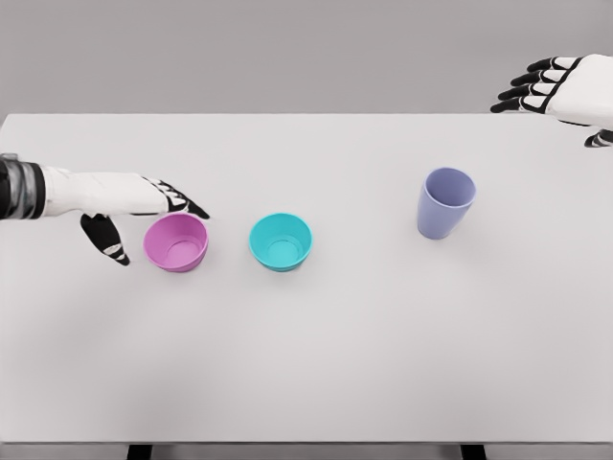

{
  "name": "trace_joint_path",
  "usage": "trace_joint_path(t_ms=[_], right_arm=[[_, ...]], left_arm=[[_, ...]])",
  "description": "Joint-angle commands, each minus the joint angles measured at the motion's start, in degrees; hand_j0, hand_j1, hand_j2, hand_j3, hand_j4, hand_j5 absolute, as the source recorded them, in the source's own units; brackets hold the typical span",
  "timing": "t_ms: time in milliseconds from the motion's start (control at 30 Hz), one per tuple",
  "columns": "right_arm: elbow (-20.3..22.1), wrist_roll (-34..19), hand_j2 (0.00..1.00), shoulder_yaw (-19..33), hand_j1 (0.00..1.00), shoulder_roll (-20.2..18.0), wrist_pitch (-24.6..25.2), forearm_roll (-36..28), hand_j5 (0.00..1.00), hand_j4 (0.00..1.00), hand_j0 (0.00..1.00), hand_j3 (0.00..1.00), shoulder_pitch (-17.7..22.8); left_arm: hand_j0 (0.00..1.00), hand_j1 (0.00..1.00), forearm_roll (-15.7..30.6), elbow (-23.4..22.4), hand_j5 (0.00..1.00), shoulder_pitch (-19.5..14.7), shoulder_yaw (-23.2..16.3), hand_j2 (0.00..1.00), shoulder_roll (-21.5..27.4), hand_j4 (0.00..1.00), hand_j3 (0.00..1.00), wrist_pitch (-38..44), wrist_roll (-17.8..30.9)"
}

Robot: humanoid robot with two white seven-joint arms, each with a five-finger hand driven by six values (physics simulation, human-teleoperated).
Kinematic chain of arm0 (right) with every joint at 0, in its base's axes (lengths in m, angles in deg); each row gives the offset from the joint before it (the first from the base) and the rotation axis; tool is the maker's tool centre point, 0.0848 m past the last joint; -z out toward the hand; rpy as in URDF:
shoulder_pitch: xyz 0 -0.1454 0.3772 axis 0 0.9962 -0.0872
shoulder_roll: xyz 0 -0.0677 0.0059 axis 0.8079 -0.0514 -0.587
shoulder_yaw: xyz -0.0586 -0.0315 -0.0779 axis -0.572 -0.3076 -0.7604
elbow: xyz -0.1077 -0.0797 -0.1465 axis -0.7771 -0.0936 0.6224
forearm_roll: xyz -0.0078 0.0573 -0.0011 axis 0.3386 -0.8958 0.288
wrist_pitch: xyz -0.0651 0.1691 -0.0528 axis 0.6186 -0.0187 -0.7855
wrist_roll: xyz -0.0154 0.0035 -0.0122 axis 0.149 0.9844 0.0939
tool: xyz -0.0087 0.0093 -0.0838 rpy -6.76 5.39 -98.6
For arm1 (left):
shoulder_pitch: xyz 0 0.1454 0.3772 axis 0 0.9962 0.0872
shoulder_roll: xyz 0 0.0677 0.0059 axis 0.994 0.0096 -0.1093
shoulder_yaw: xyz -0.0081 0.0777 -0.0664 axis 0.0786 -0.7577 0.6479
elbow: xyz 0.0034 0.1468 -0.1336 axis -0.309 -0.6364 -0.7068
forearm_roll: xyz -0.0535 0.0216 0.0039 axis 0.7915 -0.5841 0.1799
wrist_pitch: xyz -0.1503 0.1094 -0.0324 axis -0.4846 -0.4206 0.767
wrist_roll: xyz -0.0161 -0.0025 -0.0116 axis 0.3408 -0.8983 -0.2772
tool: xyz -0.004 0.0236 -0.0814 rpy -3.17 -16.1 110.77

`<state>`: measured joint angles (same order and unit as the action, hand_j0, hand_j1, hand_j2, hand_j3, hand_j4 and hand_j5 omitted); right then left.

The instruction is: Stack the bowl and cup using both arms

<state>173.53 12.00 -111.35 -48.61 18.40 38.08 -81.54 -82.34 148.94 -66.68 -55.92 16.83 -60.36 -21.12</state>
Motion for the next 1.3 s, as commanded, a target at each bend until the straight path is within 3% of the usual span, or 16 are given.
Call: trace_joint_path(t_ms=[0,433,1267], right_arm=[[0.0,0.0,1.0,0.0,1.0,-0.1,0.1,-0.2,1.0,1.0,1.0,1.0,0.0],[0.0,0.0,1.0,0.0,1.0,-0.1,0.1,-0.1,1.0,1.0,1.0,1.0,0.0],[0.0,0.0,1.0,0.0,1.0,-0.1,0.1,-0.1,1.0,1.0,1.0,1.0,0.0]], left_arm=[[1.0,1.0,0.1,1.4,1.0,0.0,-0.1,1.0,0.5,1.0,1.0,3.0,0.0],[1.0,1.0,-5.2,1.4,1.0,1.6,0.3,1.0,-0.8,1.0,1.0,6.6,0.0],[1.0,1.0,-6.4,-0.5,1.0,2.5,1.2,1.0,-4.8,1.0,1.0,6.6,0.0]])
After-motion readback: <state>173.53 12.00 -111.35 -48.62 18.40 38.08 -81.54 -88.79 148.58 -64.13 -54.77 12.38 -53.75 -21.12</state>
